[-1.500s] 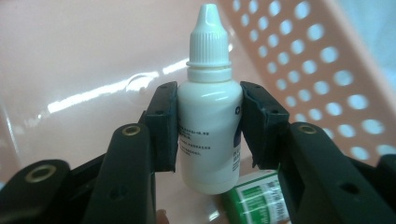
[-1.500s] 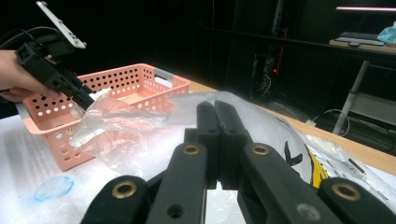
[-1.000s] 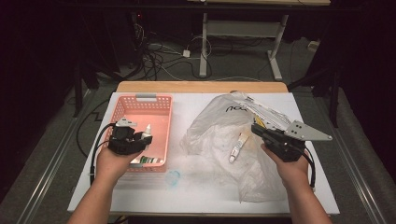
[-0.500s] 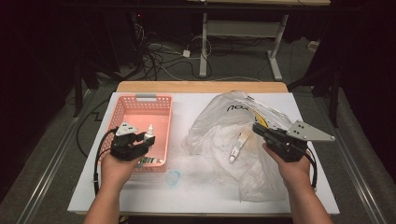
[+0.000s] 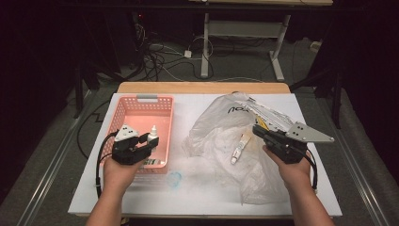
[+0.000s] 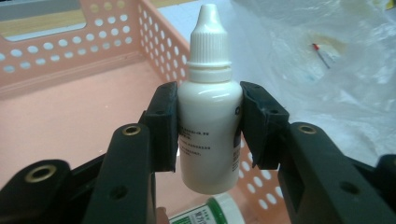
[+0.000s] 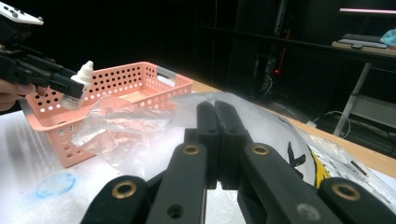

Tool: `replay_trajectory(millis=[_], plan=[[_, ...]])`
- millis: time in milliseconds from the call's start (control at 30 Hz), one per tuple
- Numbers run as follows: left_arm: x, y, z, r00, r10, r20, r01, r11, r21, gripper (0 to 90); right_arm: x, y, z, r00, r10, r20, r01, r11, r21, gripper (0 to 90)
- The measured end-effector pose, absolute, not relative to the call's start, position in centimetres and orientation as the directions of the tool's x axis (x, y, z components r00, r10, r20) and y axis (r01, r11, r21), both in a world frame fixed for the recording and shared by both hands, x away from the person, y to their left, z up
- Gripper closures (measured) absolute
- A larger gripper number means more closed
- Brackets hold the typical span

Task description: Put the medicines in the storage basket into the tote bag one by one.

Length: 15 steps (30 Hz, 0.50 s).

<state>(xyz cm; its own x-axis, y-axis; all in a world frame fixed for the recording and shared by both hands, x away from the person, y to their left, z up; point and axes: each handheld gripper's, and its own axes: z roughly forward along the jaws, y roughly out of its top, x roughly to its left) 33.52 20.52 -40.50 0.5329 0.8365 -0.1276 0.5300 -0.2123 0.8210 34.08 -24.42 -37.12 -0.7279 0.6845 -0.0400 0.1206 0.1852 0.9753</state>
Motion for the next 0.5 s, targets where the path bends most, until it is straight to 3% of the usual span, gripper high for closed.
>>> replay_trajectory(millis=[500], plan=[[31.6,18.1,-38.8,0.609,0.777,-0.157,0.489,-0.212,0.846,58.3,33.9,-24.6,-36.8,-0.727,0.686,-0.041,0.111,0.176,0.978,90.0]])
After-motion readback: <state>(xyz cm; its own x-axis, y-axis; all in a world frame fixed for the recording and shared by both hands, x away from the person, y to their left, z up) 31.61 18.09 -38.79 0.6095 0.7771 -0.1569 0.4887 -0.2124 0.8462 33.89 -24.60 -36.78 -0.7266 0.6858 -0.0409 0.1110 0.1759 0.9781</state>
